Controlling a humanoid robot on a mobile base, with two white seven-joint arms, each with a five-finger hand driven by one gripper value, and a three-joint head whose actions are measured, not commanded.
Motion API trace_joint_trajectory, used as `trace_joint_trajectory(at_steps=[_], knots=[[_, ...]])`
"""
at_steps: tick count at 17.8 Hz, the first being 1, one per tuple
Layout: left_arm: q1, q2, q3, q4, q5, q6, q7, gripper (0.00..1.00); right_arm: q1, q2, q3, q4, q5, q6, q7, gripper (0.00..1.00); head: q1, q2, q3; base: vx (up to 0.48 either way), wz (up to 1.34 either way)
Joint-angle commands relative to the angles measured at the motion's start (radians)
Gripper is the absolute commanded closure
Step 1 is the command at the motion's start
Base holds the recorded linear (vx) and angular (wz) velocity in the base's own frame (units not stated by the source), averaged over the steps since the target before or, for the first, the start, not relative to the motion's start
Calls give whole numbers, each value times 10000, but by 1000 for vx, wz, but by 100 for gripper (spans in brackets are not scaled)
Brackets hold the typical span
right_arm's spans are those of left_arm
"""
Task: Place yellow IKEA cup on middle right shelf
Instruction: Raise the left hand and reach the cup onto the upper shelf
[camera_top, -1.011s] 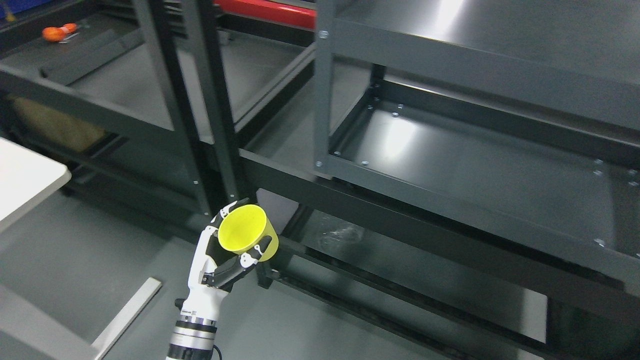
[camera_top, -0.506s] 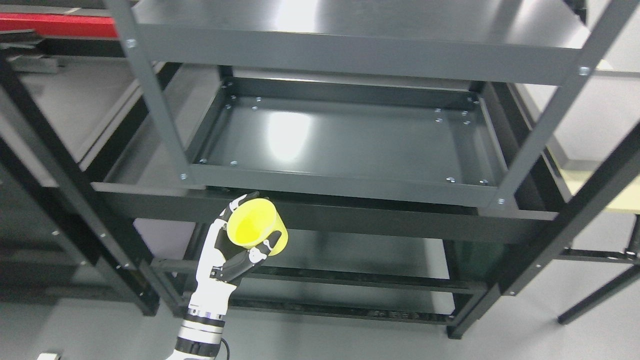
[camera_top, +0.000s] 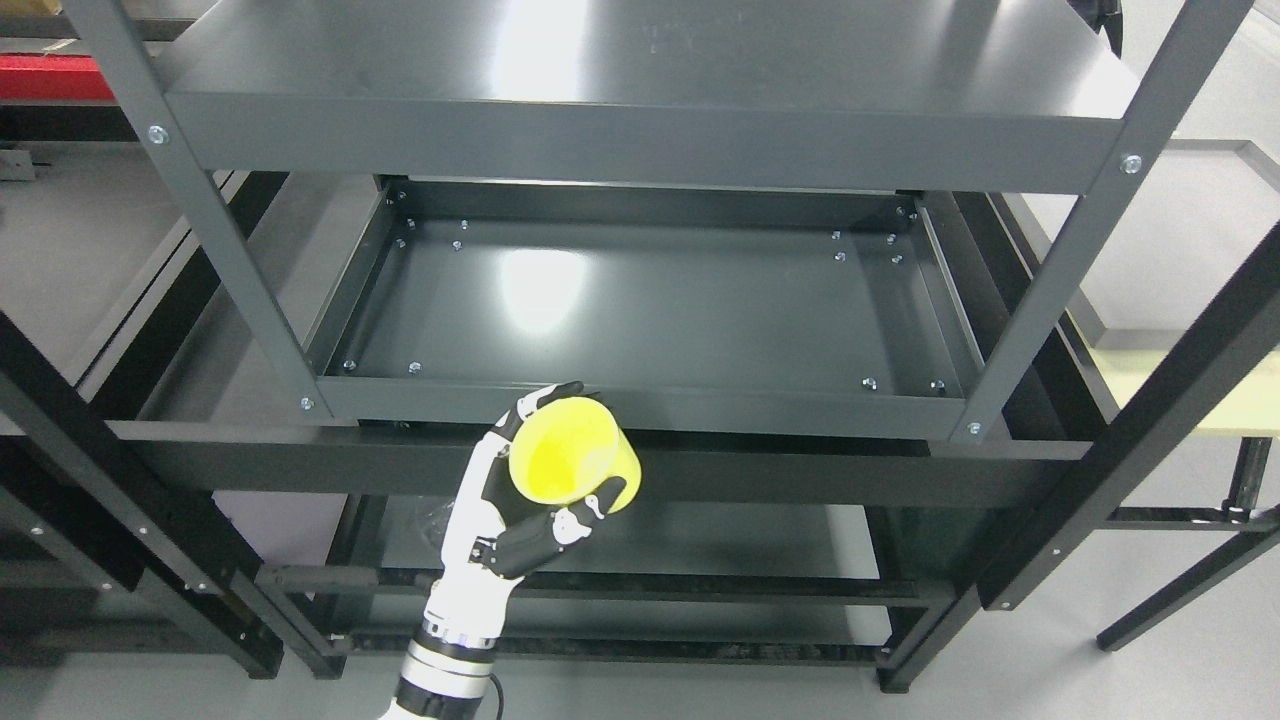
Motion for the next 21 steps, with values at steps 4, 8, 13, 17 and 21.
trace_joint_trajectory(at_steps=[4,8,13,17,21], knots=[[-1772,174,-3459,-368,-7,-1214,-35,97,139,-175,169,0,-245,8,7,1,0,0,0,123,68],[-3366,174,-5237,-338,8,-1107,-19,97,139,-175,169,0,-245,8,7,1,0,0,0,115,231],[-5728,174,-6223,-353,1003,-723,27,98,139,-175,169,0,-245,8,7,1,0,0,0,70,103],[-7217,174,-5934,-383,1740,-815,332,98,139,-175,169,0,-245,8,7,1,0,0,0,16,36],[-8844,174,-4661,-383,2675,-907,1544,100,139,-175,169,0,-245,8,7,1,0,0,0,0,-23]])
